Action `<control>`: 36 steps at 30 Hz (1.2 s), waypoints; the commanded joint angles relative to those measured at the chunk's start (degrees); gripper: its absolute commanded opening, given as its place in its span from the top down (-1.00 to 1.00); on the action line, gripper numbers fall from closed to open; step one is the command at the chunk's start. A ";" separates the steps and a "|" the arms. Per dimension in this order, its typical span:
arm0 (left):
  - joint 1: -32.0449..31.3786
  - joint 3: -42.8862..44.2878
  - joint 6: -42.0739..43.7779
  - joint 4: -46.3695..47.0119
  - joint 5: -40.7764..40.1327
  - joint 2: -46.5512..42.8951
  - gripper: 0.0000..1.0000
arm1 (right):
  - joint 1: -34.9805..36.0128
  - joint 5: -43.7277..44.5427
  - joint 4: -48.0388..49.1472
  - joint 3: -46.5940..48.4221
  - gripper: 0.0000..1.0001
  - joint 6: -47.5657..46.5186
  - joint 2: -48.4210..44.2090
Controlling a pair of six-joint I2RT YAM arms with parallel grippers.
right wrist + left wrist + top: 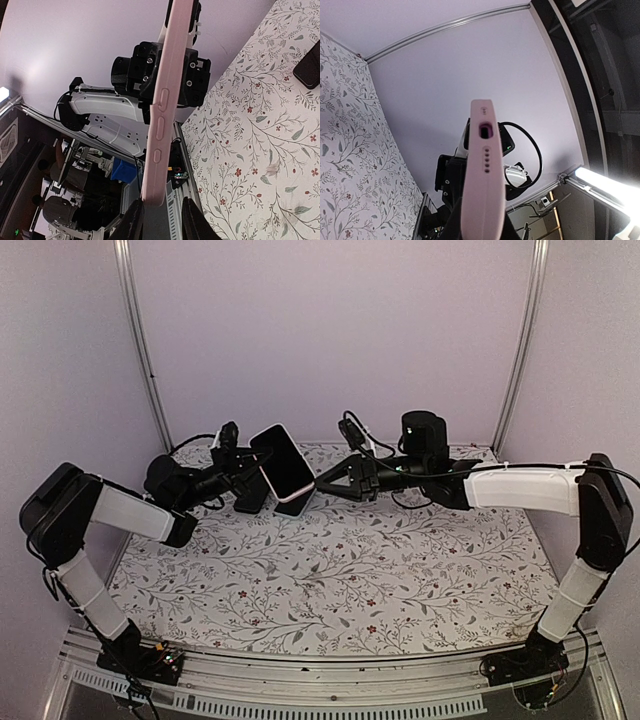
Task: Take the phone out of the phone case
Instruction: Remove the bottom right corner of the phone case from the phone case.
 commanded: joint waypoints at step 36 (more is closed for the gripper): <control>-3.95 7.45 -0.55 21.29 2.13 -8.20 1.00 | -0.86 19.75 -16.05 -1.10 0.44 -3.79 9.28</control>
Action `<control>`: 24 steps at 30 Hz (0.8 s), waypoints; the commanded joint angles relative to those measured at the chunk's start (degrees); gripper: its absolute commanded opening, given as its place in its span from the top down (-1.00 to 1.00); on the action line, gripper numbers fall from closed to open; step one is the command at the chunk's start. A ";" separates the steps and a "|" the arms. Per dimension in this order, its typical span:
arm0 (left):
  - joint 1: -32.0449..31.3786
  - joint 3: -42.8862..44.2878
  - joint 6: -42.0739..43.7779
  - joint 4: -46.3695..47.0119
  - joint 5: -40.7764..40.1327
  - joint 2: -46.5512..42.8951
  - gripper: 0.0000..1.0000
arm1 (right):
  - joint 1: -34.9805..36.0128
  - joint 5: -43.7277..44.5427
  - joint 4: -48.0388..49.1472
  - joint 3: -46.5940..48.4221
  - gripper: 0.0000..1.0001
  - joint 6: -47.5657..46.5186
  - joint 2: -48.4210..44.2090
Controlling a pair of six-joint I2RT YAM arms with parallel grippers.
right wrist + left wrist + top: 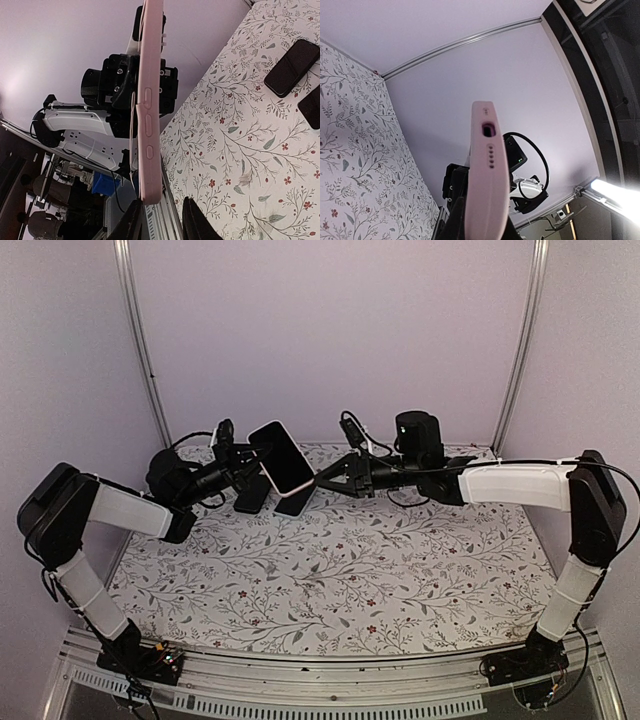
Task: Take the phone out of the phone case
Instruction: Remove the bottom right corner of the phone case from the phone case.
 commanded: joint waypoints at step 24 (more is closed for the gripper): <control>-5.02 5.86 -5.01 28.10 5.50 -9.16 1.00 | -0.21 14.68 -10.82 -4.63 0.44 -0.32 8.79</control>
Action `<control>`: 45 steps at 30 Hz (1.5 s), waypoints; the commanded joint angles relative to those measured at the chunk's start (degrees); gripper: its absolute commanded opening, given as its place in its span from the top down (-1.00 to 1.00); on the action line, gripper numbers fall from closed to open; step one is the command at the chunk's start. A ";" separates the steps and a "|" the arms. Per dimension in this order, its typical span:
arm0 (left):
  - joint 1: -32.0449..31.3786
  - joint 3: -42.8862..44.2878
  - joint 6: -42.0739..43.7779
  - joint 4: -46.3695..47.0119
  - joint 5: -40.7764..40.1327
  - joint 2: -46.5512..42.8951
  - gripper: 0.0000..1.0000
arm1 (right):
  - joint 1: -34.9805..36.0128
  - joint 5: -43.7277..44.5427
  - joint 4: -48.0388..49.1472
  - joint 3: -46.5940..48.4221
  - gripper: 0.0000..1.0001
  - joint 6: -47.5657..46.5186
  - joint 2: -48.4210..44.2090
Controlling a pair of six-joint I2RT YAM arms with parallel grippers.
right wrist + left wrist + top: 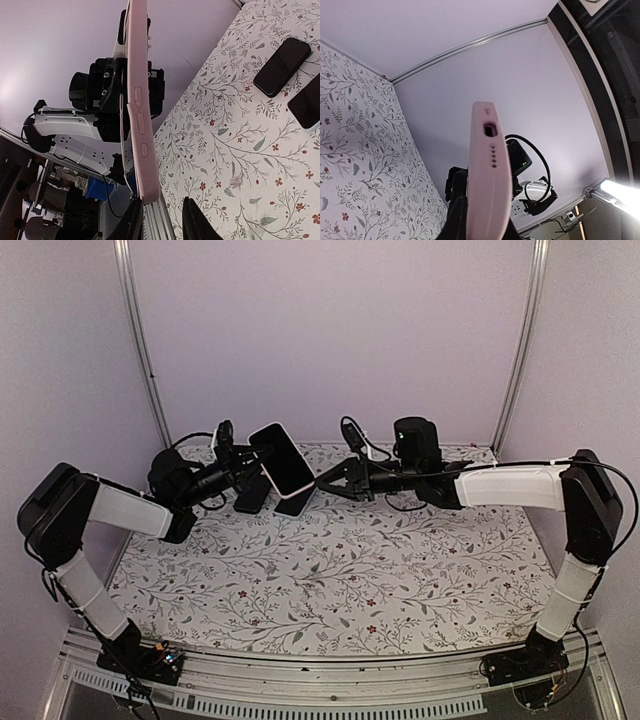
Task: Take the phone out of the phone case
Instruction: Remove the bottom right corner of the phone case from the phone case, then pass from the left arm to the right
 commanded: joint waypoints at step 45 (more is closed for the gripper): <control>-3.33 -1.39 -10.42 30.70 4.28 -4.76 1.00 | 3.39 3.05 5.21 -11.23 -0.57 -11.96 -16.84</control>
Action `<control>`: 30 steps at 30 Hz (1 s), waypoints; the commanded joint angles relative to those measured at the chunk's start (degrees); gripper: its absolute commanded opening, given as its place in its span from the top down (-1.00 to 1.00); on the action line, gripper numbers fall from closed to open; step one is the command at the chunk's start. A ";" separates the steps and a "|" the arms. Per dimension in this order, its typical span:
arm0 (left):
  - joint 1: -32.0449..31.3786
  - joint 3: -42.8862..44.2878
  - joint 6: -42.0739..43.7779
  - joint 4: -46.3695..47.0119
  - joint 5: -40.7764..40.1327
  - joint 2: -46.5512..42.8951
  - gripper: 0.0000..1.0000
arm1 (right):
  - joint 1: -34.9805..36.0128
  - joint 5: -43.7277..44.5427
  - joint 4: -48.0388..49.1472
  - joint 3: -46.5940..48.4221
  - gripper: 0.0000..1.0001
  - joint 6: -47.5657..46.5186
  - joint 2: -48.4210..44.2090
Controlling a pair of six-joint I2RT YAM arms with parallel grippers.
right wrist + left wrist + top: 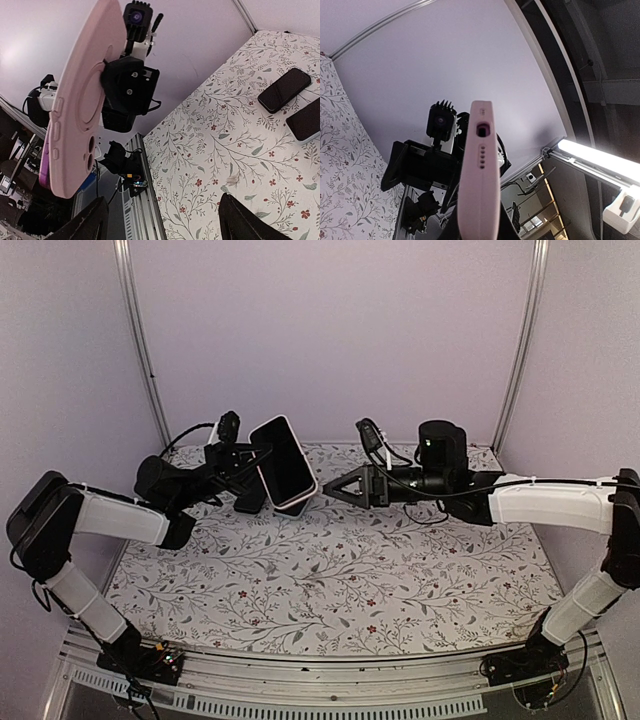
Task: Take the phone out of the phone case
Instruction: Pass from the left arm to the right
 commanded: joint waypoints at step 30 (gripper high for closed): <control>0.60 0.92 -2.54 18.33 -3.64 0.10 1.00 | 4.01 1.91 8.45 3.07 -0.58 1.32 3.29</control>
